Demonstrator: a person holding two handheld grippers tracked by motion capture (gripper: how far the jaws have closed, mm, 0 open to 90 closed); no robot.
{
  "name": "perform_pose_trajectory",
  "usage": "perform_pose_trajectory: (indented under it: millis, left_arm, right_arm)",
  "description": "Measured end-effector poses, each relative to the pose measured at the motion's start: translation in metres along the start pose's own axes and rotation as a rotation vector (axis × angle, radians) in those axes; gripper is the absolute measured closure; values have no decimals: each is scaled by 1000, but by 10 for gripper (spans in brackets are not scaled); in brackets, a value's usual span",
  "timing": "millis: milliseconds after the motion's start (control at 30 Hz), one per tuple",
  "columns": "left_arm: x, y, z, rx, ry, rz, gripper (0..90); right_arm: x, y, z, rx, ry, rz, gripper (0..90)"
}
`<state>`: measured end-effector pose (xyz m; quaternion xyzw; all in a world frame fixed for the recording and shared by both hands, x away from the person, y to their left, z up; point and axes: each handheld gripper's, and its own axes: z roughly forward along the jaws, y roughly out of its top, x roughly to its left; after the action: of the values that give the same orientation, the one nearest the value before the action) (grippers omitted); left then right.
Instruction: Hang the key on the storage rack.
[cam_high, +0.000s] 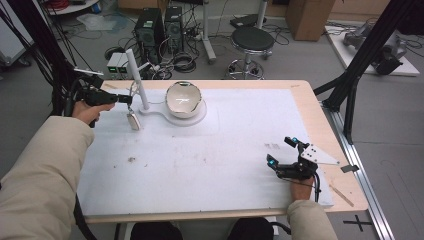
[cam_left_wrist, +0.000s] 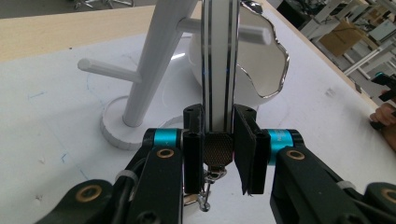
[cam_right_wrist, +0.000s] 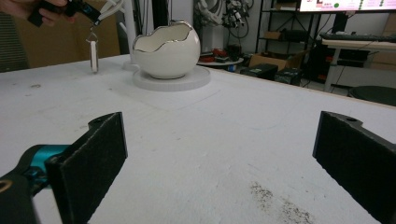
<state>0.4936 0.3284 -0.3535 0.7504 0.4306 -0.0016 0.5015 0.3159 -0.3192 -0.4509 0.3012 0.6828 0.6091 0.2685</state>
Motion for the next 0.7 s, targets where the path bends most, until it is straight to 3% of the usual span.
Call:
perform_pose_trajectory:
  millis: [167,300,333,367,433,500,567,633,700]
  left_arm:
    - [-1,-1,6,22,26,18,741]
    - [-4,-3,9,10,91,115,727]
    - [-5,-4,8,-2,106,121,704]
    - [-6,-4,8,-31,105,107,629]
    - [-7,-5,5,-77,105,132,457]
    - [-10,-7,2,-117,87,158,357]
    - [-16,-9,-2,-162,102,174,172]
    - [-24,-13,-8,-226,120,220,67]
    - [-30,-18,-15,-282,141,246,17]
  right_arm:
    - [0,0,0,4,-1,1,21]
    - [0,0,0,5,0,1,21]
    - [0,0,0,5,-1,2,21]
    - [1,0,0,6,0,6,21]
    - [0,0,0,6,1,7,21]
    - [1,0,0,8,0,11,21]
    - [1,0,0,9,-1,8,21]
    - [0,0,1,11,-1,10,21]
    - [0,0,1,10,2,6,21]
